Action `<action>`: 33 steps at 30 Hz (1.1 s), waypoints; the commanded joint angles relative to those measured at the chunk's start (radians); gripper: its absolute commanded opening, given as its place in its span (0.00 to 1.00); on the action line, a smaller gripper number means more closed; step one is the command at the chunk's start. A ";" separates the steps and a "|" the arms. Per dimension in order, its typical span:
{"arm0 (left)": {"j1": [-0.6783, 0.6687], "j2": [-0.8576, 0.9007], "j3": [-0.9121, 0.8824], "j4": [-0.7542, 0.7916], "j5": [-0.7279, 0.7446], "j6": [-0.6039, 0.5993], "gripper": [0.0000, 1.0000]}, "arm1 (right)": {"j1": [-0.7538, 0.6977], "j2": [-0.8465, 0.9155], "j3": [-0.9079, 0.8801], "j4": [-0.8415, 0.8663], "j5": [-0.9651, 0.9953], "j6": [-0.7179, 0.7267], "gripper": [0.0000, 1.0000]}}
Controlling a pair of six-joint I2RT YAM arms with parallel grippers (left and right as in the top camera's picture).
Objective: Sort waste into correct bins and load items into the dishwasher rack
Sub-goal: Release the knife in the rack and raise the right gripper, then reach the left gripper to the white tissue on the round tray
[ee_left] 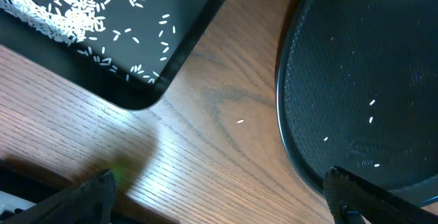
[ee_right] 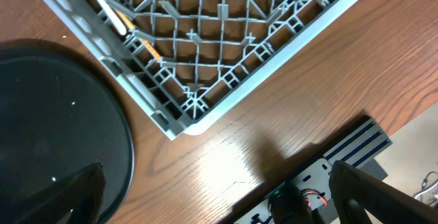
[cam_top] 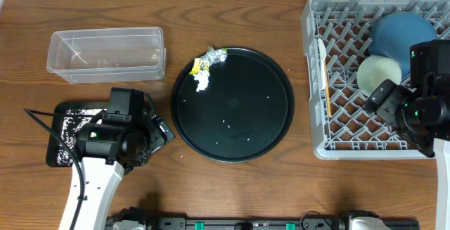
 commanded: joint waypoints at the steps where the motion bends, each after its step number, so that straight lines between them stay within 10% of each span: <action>1: 0.004 -0.003 0.016 -0.002 -0.020 -0.005 0.98 | -0.007 -0.002 -0.007 -0.002 -0.015 0.017 0.99; 23: 0.004 -0.002 0.016 0.097 0.055 -0.020 0.98 | -0.007 -0.002 -0.007 -0.002 -0.015 0.017 0.99; 33: -0.040 0.087 0.016 0.465 0.317 0.355 0.98 | -0.007 -0.002 -0.007 -0.002 -0.015 0.017 0.99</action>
